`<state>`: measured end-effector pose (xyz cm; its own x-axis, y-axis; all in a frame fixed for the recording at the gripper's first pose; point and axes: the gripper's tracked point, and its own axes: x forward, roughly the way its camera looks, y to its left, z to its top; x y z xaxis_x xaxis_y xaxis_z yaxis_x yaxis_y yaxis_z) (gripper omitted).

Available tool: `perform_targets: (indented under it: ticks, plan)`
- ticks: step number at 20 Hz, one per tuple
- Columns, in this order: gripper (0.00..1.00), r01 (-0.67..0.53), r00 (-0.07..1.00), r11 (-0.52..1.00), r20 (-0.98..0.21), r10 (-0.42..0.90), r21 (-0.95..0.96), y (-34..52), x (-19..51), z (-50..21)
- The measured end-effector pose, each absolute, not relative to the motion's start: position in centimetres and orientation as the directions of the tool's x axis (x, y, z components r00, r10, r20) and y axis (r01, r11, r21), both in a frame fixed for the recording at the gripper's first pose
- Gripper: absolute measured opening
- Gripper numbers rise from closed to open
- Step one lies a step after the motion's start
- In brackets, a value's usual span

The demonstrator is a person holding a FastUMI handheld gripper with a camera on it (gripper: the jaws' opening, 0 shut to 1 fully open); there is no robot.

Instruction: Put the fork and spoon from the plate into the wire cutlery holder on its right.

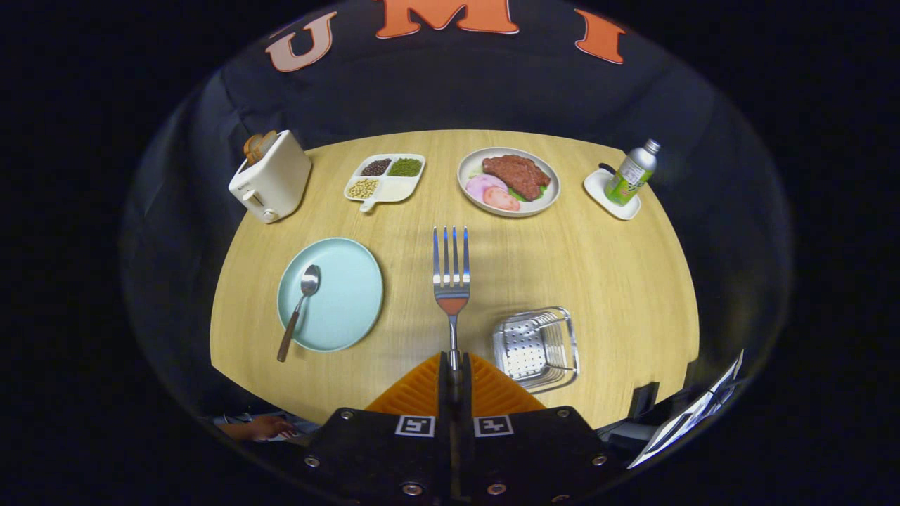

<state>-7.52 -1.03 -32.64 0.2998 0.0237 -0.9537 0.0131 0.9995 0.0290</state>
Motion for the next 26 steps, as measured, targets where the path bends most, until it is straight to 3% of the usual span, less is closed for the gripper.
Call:
perform_targets:
  ticks: [16,26]
  plan:
    - [0.07,-0.014,0.133,0.999,-0.990,-0.037,-0.040,-9.3,-13.0,-37.0]
    - [0.13,-0.077,0.194,0.997,-0.981,0.033,0.018,-10.4,-10.8,-35.9]
